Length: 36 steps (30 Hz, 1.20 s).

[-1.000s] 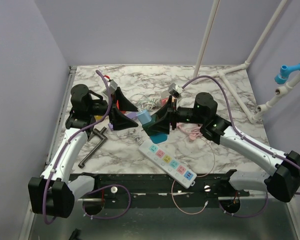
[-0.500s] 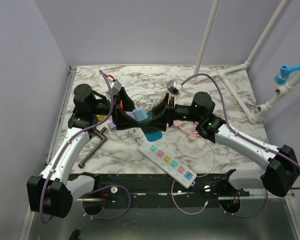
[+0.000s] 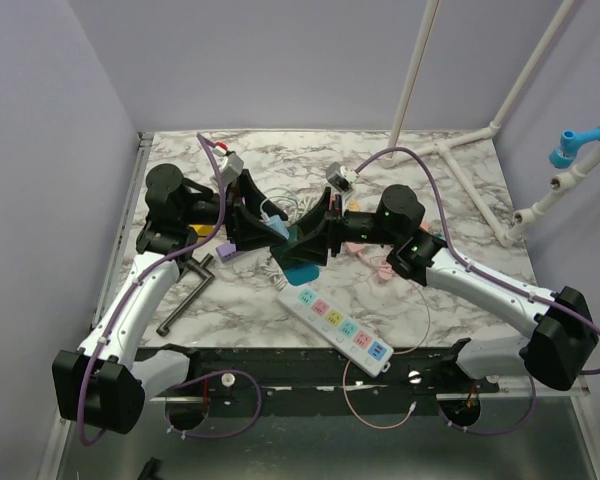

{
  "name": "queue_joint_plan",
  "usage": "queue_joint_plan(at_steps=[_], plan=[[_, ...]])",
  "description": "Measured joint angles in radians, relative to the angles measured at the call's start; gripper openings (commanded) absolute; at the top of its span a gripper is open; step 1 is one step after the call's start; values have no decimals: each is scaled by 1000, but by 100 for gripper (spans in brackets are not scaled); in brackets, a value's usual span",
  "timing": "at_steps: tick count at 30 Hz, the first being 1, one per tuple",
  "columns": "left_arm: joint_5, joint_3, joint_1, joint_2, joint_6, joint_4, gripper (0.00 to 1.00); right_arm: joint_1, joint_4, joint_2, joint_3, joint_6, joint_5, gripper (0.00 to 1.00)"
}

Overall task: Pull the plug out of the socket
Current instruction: Remove the plug from the socket.

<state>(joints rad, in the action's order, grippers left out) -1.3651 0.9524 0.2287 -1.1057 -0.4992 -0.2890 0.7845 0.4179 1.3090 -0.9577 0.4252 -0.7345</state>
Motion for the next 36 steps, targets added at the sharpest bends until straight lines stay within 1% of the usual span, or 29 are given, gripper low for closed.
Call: queue_joint_plan(at_steps=[2, 4, 7, 8, 12, 14, 15, 16, 18, 24, 36], plan=[[0, 0, 3, 0, 0, 0, 69, 2, 5, 0, -8, 0, 10, 1], [1, 0, 3, 0, 0, 2, 68, 2, 10, 0, -13, -4, 20, 1], [1, 0, 3, 0, 0, 3, 62, 3, 16, -1, -14, -7, 40, 1], [2, 0, 3, 0, 0, 3, 59, 3, 16, -2, -14, -7, 45, 1], [3, 0, 3, 0, -3, 3, 25, 3, 11, -5, -14, -10, 68, 1], [4, 4, 2, 1, -11, 1, 11, 3, 2, -6, -11, -16, 78, 1], [3, 5, 2, 1, -18, 2, 6, 3, 2, -8, -9, -19, 79, 1], [3, 6, 2, 1, -24, 2, 4, 3, 2, -9, -8, -22, 80, 1], [3, 8, 2, 1, -30, 0, 0, 3, 3, -10, -8, -22, 80, 1], [2, 13, 0, 1, -49, -2, 0, 8, 27, -14, 5, -11, 84, 1], [-15, 13, -2, -5, -149, -64, 0, 30, 92, -41, 57, 5, 127, 1]])
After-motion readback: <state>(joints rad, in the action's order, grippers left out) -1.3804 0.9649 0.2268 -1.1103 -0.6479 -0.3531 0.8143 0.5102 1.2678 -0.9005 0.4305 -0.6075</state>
